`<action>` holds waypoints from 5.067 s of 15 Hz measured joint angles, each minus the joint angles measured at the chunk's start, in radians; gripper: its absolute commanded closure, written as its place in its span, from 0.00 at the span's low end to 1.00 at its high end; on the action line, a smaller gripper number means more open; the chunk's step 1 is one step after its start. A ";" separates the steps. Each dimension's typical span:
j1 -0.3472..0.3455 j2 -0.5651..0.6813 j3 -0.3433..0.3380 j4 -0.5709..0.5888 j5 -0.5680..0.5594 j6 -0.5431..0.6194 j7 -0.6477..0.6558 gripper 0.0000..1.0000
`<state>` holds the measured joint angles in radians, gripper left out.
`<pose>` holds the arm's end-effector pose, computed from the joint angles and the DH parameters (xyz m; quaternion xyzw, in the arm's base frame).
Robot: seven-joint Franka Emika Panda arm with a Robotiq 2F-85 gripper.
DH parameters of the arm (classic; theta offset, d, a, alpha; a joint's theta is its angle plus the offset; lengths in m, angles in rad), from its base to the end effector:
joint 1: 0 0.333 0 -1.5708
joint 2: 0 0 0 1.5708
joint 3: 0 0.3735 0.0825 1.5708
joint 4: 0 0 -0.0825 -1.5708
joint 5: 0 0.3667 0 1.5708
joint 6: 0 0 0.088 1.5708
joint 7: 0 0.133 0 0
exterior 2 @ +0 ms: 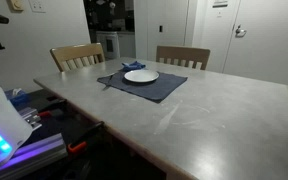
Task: Put the fork on the white plate
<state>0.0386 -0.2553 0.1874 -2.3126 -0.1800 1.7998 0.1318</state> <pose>0.3941 0.0745 0.4663 0.9830 0.0720 -0.1099 0.1285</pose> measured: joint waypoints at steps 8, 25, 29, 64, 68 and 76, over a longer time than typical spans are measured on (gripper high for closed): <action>0.031 0.010 -0.036 -0.029 0.090 0.118 -0.036 0.00; 0.097 0.052 -0.067 -0.200 0.206 0.471 -0.306 0.00; 0.116 0.061 -0.061 -0.221 0.153 0.565 -0.322 0.00; 0.001 0.596 0.085 -0.143 0.142 0.972 -0.656 0.00; -0.046 0.625 0.141 -0.132 0.146 0.999 -0.765 0.00; -0.050 0.635 0.148 -0.128 0.139 0.991 -0.831 0.00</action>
<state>-0.0115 0.3801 0.3356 -2.4405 -0.0412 2.7904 -0.6988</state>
